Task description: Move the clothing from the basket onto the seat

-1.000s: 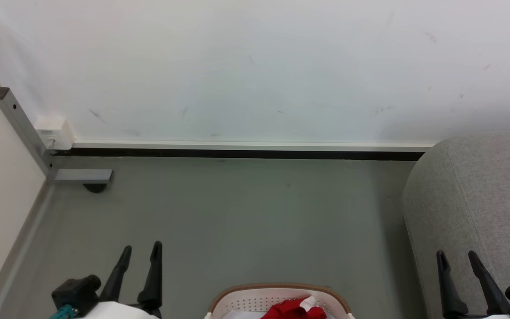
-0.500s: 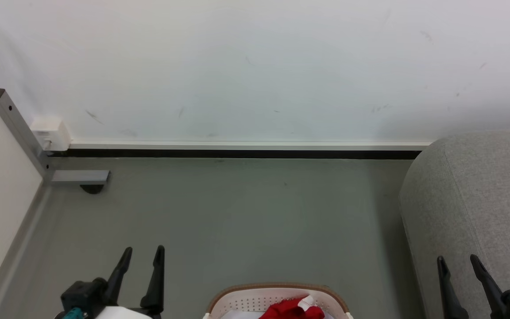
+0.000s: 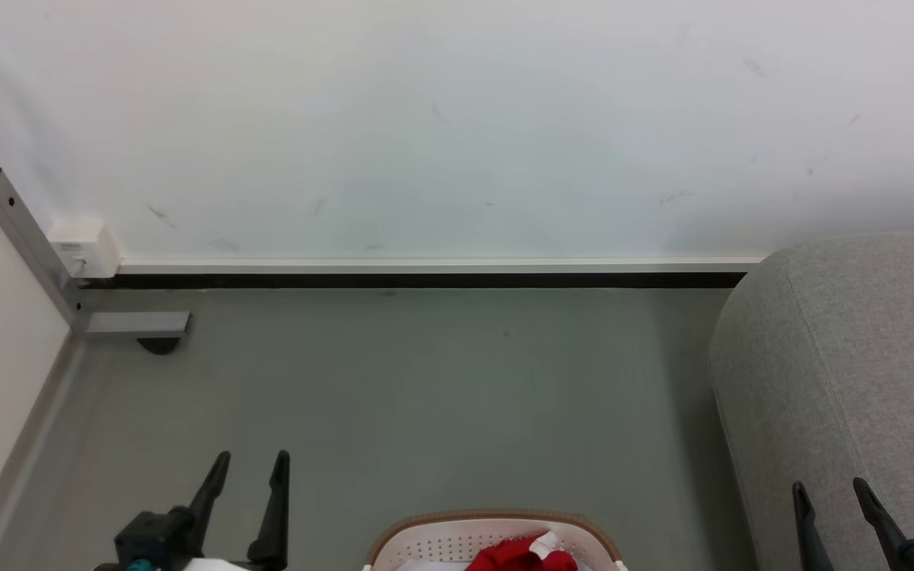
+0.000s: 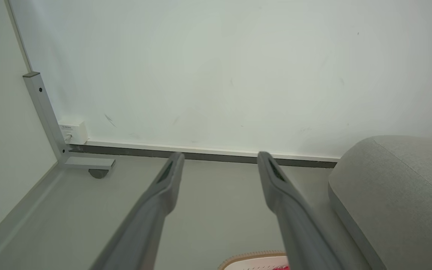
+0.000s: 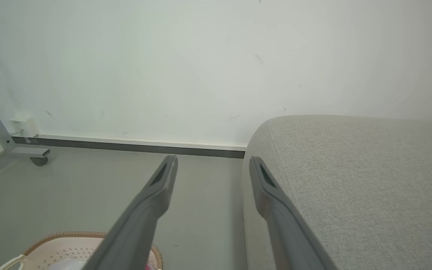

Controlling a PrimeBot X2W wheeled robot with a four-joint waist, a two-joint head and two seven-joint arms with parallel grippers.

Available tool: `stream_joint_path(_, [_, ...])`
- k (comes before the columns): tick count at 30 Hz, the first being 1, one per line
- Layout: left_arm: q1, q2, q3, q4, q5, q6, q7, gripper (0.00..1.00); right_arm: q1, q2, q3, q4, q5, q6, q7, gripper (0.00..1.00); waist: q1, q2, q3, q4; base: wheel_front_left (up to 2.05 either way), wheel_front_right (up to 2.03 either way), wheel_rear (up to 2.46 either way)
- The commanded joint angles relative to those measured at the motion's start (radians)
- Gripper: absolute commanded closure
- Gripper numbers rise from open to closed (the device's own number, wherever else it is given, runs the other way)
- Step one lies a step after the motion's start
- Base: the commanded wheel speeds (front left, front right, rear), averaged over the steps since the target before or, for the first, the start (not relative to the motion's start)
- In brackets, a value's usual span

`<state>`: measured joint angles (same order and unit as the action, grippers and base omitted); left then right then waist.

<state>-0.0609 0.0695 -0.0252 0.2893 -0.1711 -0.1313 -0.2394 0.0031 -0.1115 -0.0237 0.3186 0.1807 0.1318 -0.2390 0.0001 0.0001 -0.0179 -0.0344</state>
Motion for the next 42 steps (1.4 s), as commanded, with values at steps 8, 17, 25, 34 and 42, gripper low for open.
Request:
stream_joint_path(8, [0.004, 0.001, 0.025, 0.027, 0.045, 0.002, -0.020, 0.00, 0.006, -0.001, 0.000, 0.010, -0.061, -0.002, -0.020, 0.00, -0.0001, -0.0001, 0.006, -0.008, 0.00, 0.00, 0.00])
stream_joint_path(17, [-0.005, -0.005, 0.037, 0.044, 0.040, 0.001, -0.025, 0.00, 0.006, -0.007, 0.004, 0.013, -0.069, -0.002, -0.026, 0.00, -0.0001, -0.0001, 0.009, -0.010, 0.00, 0.00, 0.00])
stream_joint_path(25, [-0.014, -0.009, 0.027, 0.044, 0.030, 0.001, -0.025, 0.00, -0.007, -0.007, 0.014, 0.008, -0.062, -0.002, -0.025, 0.00, -0.0001, -0.0001, 0.020, -0.023, 0.00, 0.00, 0.00])
stream_joint_path(34, [-0.082, -0.001, -0.040, 0.081, 0.031, 0.001, -0.025, 0.00, -0.042, -0.006, 0.027, -0.016, -0.049, -0.002, -0.025, 0.00, -0.0001, -0.0001, 0.059, -0.086, 0.00, 0.00, 0.00])
stream_joint_path(42, [-0.228, -0.001, -0.220, 0.283, 0.063, 0.001, -0.016, 0.00, -0.092, -0.003, 0.016, -0.064, -0.033, -0.002, -0.025, 0.00, -0.0001, -0.0001, 0.176, -0.145, 0.00, 0.00, 0.00])
